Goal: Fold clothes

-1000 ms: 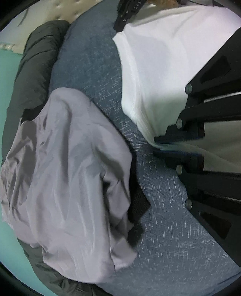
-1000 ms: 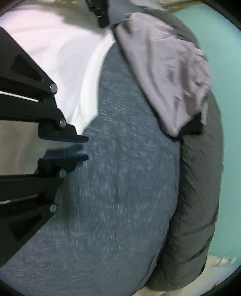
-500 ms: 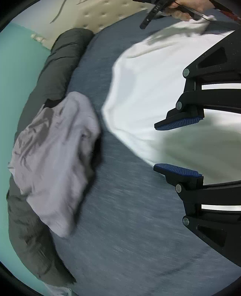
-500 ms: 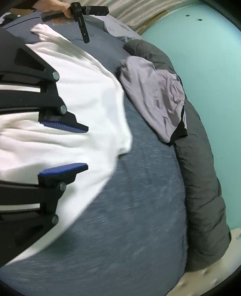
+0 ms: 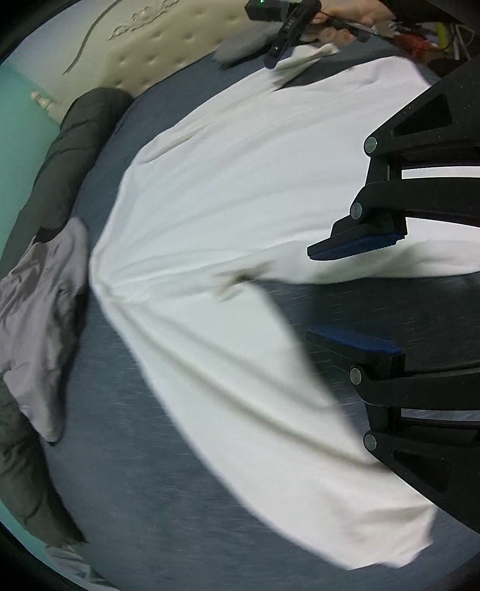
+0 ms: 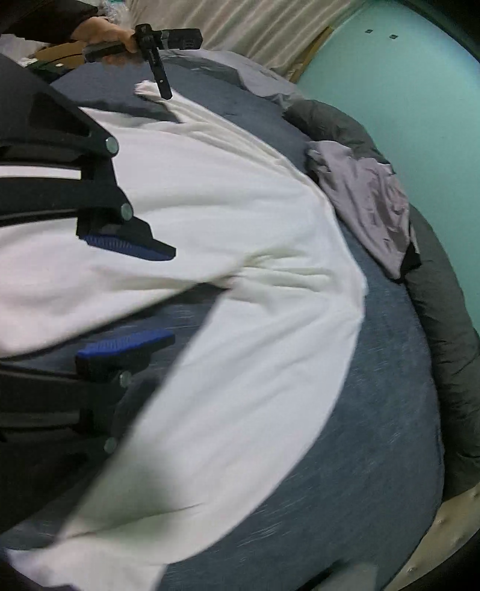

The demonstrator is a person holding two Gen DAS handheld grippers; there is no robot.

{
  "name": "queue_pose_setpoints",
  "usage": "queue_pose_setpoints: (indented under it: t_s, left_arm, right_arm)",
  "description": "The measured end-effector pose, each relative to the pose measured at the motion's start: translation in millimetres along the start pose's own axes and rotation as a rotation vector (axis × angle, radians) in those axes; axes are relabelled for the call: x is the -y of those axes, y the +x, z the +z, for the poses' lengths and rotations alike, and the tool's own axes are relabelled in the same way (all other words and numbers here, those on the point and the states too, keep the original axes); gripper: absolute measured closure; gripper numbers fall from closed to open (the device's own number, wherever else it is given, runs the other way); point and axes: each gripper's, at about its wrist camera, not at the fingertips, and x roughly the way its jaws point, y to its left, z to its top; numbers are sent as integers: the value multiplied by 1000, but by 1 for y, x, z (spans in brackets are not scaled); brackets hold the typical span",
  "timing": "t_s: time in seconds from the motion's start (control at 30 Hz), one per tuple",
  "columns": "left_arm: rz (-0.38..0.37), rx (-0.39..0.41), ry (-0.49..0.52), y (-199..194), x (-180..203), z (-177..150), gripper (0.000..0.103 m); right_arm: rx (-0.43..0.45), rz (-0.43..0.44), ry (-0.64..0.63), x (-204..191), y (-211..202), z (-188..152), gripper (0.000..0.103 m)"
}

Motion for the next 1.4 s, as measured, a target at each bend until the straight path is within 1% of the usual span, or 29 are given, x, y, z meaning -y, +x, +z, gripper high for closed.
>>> queue_pose_setpoints:
  t_s: [0.07, 0.2, 0.4, 0.53, 0.63, 0.77, 0.83, 0.87, 0.97, 1.1, 1.2, 1.37, 1.4]
  left_arm:
    - [-8, -19, -11, -1, 0, -21, 62]
    - [-21, -53, -26, -3, 4, -58, 62]
    - [-46, -112, -35, -4, 14, -98, 62]
    - [-62, -154, -43, -3, 17, -123, 62]
    - [-71, -180, -56, -3, 18, -140, 62]
    - [-77, -200, -53, -7, 21, -159, 62]
    - [-78, -202, -53, -10, 22, -167, 54]
    - [-78, -203, -53, -11, 23, -171, 48]
    - [-75, -207, -51, -13, 24, -182, 47]
    - [-89, -209, -58, -16, 26, -194, 47]
    - [-93, -209, -52, -17, 29, -202, 47]
    - [-98, -207, -30, -18, 35, -215, 48]
    - [-102, -204, -27, -18, 35, -217, 50]
  right_arm:
    - [-16, -13, -9, 1, -9, -18, 64]
    - [-37, -23, 8, 6, -22, -43, 64]
    - [-77, -53, 30, 14, -41, -79, 64]
    - [-114, -70, 38, 19, -49, -98, 60]
    - [-140, -73, 30, 18, -55, -111, 60]
    - [-146, -65, 22, 15, -66, -125, 60]
    - [-143, -62, 27, 15, -70, -129, 60]
    - [-141, -61, 31, 16, -73, -131, 60]
    - [-133, -56, 41, 15, -79, -136, 60]
    - [-127, -53, 43, 12, -87, -142, 60]
    - [-134, -83, 45, 12, -90, -146, 60]
    - [-131, -96, 103, 23, -94, -155, 60]
    - [-130, -102, 111, 25, -95, -156, 60]
